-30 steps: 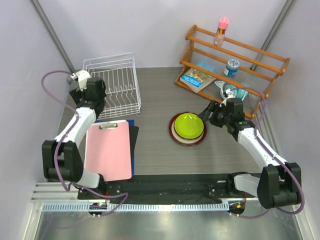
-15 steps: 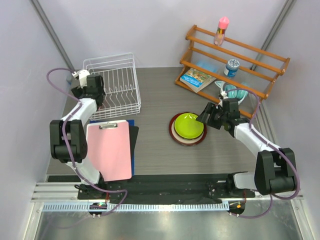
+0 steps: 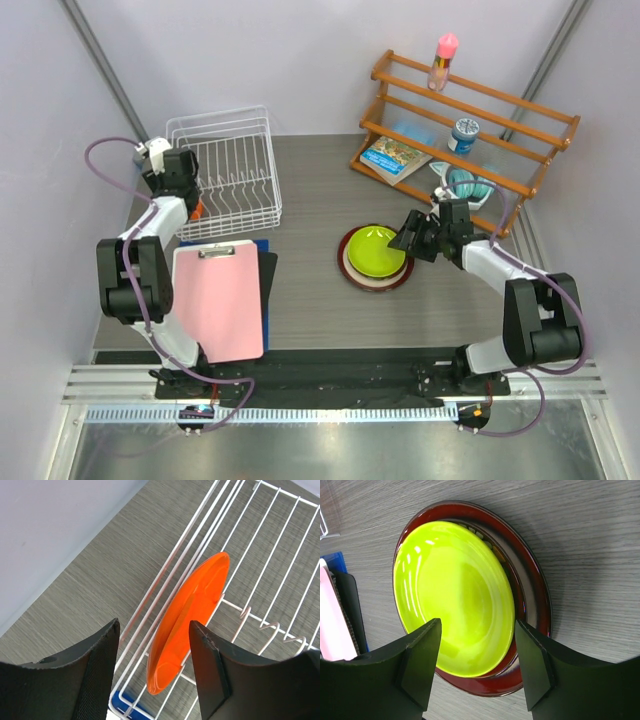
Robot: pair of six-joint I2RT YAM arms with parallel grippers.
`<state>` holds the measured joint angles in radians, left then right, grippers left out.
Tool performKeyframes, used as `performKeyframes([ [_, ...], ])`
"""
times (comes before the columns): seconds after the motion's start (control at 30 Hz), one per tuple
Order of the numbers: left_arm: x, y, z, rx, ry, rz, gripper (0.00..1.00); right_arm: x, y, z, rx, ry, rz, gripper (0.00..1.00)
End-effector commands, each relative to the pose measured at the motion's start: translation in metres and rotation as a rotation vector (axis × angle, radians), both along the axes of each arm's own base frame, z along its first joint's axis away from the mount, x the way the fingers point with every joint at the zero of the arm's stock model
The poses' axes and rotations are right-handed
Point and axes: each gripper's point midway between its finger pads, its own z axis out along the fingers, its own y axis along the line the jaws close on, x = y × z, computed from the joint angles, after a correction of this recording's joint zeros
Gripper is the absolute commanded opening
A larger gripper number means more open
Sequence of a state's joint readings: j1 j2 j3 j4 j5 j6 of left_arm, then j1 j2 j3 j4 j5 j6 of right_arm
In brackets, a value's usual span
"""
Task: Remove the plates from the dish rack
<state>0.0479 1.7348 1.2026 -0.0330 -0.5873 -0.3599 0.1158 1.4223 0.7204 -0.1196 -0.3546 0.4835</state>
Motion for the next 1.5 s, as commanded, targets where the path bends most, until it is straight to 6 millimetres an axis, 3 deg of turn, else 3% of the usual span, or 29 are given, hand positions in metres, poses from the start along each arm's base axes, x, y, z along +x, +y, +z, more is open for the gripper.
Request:
performKeyframes([
  [0.0, 0.016, 0.000, 0.022, -0.003, -0.082, -0.011, 0.58, 0.015, 0.004, 0.016, 0.013, -0.069, 0.027, 0.66],
  [0.1, 0.018, -0.001, 0.016, -0.009, -0.067, -0.015, 0.56, 0.015, 0.005, 0.015, 0.012, -0.066, 0.030, 0.66],
  [0.13, 0.019, -0.002, 0.015, -0.011, -0.069, -0.021, 0.49, 0.016, 0.005, 0.015, 0.011, -0.066, 0.029, 0.66],
  [0.2, 0.021, -0.003, 0.013, -0.018, -0.069, -0.029, 0.44, 0.017, 0.004, 0.013, 0.009, -0.062, 0.030, 0.66],
  [0.23, 0.021, -0.003, 0.012, -0.019, -0.067, -0.030, 0.28, 0.017, 0.004, 0.012, 0.009, -0.060, 0.028, 0.66],
  [0.27, 0.021, -0.004, 0.011, -0.021, -0.066, -0.033, 0.25, 0.016, 0.004, 0.011, 0.009, -0.057, 0.030, 0.66],
  [0.4, 0.020, -0.004, 0.005, -0.021, -0.058, -0.029, 0.25, 0.016, 0.005, 0.013, 0.014, -0.063, 0.035, 0.66],
  [0.47, 0.020, -0.004, 0.006, -0.023, -0.058, -0.028, 0.09, 0.016, 0.005, 0.014, 0.012, -0.068, 0.037, 0.66],
  [0.53, 0.019, -0.004, 0.007, -0.026, -0.060, -0.025, 0.00, 0.017, 0.005, 0.015, 0.011, -0.073, 0.038, 0.66],
  [0.7, 0.012, -0.004, 0.029, -0.005, -0.093, -0.043, 0.00, 0.015, 0.006, 0.013, 0.012, -0.068, 0.040, 0.66],
  [0.97, -0.013, 0.001, 0.093, 0.166, -0.116, -0.021, 0.00, 0.013, 0.004, 0.021, 0.012, -0.086, 0.030, 0.66],
  [1.0, -0.013, -0.013, 0.098, 0.179, -0.122, -0.042, 0.00, 0.012, 0.003, 0.026, 0.013, -0.094, 0.025, 0.67],
  [1.23, -0.036, -0.034, 0.131, 0.161, -0.169, -0.079, 0.00, 0.004, -0.009, 0.048, -0.049, -0.150, 0.000, 0.69],
  [1.4, -0.066, -0.072, 0.158, 0.052, -0.244, -0.184, 0.00, -0.002, -0.015, 0.071, -0.064, -0.208, -0.024, 0.71],
  [1.47, -0.074, -0.090, 0.156, 0.014, -0.250, -0.242, 0.00, -0.004, -0.015, 0.082, -0.051, -0.232, -0.035, 0.71],
])
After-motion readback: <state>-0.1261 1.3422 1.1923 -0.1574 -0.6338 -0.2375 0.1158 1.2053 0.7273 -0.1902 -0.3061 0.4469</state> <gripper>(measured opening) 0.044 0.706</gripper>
